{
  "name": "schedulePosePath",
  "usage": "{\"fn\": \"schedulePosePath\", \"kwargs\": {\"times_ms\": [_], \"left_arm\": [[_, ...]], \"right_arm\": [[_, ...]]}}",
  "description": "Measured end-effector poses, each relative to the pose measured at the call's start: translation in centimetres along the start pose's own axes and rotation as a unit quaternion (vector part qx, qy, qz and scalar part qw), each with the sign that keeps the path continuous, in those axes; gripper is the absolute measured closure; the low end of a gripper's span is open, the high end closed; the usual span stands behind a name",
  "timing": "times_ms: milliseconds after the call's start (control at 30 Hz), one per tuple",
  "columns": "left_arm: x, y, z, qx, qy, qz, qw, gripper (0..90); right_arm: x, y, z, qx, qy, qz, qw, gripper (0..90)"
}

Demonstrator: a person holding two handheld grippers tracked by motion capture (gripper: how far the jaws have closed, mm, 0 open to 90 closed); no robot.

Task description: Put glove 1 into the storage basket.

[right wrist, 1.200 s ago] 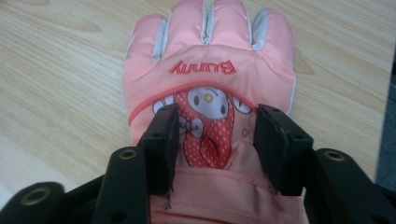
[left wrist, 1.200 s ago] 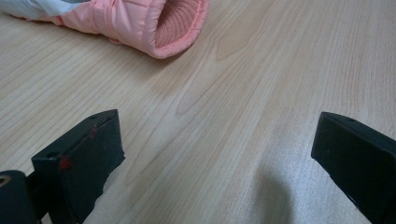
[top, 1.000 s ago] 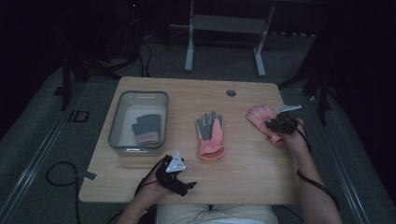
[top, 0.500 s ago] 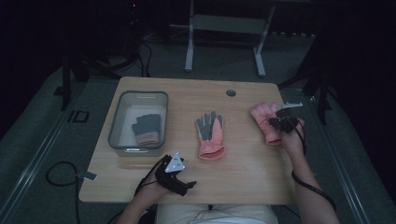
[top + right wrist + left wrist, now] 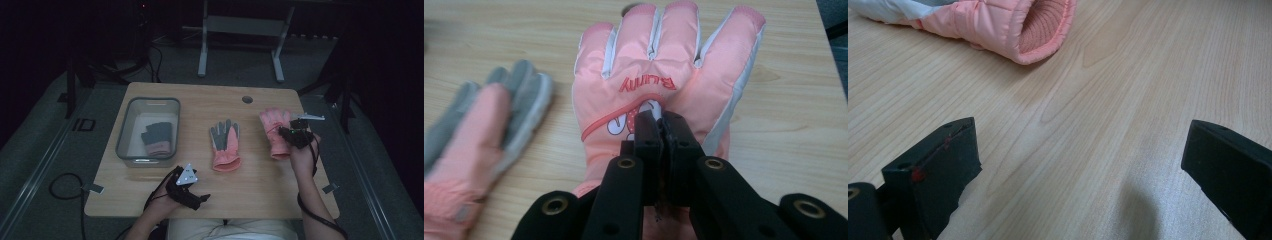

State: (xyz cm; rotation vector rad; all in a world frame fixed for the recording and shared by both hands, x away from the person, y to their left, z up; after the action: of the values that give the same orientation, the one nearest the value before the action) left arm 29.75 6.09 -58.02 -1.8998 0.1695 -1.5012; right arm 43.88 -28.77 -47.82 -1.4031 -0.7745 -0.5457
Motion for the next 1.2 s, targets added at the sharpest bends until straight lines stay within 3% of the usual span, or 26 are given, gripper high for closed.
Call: {"fn": "schedulePosePath", "kwargs": {"times_ms": [67, 167, 367, 633, 733, 933, 1200], "left_arm": [[0.0, 0.0, 0.0, 0.001, 0.002, 0.001, 1.0000, 1.8], [0.0, 0.0, 0.0, 0.000, 0.000, -0.001, 1.0000, 1.8], [0.0, 0.0, 0.0, 0.001, 0.000, -0.002, 1.0000, 1.8], [0.0, 0.1, -0.1, 0.000, 0.005, 0.001, 1.0000, 1.8], [-0.1, 0.1, -0.1, -0.001, 0.005, 0.002, 1.0000, 1.8], [-0.1, 0.1, -0.1, -0.001, 0.005, 0.002, 1.0000, 1.8], [-0.1, 0.1, -0.1, -0.002, 0.006, 0.004, 1.0000, 1.8]], "right_arm": [[-0.3, -0.7, 0.8, 0.005, 0.007, -0.005, 1.0000, 86.3], [-0.7, -1.6, 1.8, 0.033, 0.035, -0.015, 0.9987, 86.3], [-1.7, -2.3, 3.1, 0.011, 0.034, -0.029, 0.9989, 86.3], [-4.0, -0.9, 3.1, -0.012, 0.066, -0.016, 0.9976, 86.2], [-5.2, 0.6, 3.4, -0.018, 0.074, -0.004, 0.9971, 86.1], [-6.6, 2.8, 3.8, -0.042, 0.074, 0.008, 0.9963, 84.8], [-6.8, 3.4, 3.9, -0.049, 0.067, 0.005, 0.9965, 80.8]]}}
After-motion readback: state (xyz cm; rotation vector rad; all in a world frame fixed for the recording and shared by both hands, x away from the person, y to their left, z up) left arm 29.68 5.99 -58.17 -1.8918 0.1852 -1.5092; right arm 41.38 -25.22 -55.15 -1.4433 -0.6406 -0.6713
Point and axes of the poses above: each handheld gripper's, and its own axes: y roughly forward along the jaws, x roughly out of its top, z roughly to its left, the point moved 3 cm from there along y, roughly forward along the jaws, and after that the axes turned 7 degrees about -x, right-handed, at the moved point
